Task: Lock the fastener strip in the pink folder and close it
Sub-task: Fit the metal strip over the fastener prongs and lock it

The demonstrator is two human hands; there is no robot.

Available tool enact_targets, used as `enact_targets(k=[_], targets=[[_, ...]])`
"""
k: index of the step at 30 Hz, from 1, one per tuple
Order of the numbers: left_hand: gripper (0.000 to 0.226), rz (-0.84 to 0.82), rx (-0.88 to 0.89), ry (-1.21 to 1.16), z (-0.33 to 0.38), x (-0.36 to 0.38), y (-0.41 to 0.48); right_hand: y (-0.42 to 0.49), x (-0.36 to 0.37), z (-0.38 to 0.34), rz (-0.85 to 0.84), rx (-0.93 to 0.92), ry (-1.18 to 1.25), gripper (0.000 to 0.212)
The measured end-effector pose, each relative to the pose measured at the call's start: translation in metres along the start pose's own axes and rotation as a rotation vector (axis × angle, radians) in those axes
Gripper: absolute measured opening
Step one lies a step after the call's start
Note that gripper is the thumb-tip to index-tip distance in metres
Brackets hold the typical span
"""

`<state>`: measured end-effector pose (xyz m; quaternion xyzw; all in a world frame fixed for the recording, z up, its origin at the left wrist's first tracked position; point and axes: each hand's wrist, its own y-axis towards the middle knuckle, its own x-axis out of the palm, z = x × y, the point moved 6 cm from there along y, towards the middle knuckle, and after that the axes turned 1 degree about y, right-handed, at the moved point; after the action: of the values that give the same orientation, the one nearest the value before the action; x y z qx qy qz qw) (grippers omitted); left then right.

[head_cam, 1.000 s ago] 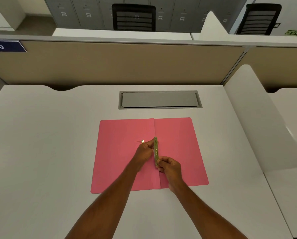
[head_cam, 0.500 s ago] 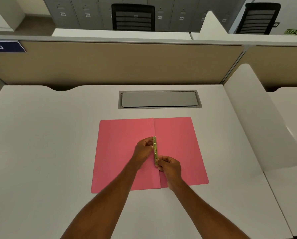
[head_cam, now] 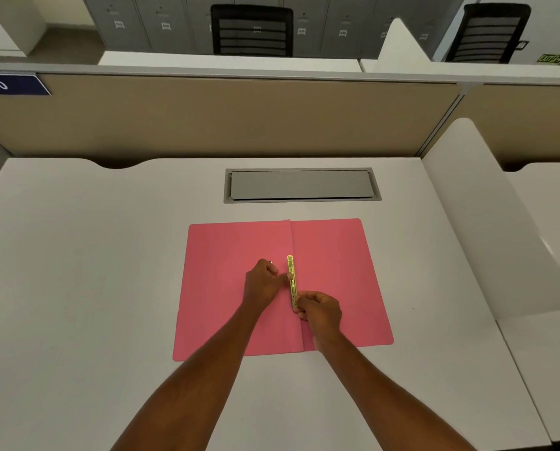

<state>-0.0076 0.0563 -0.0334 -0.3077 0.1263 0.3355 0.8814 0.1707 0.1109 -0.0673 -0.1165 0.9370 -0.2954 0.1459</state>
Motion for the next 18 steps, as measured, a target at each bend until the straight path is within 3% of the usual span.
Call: enact_targets(k=[18], targets=[[0.055, 0.004, -0.03, 0.03, 0.0011, 0.004, 0.0047, -0.0045, 0.0, 0.0021, 0.078, -0.05, -0.006, 0.008]])
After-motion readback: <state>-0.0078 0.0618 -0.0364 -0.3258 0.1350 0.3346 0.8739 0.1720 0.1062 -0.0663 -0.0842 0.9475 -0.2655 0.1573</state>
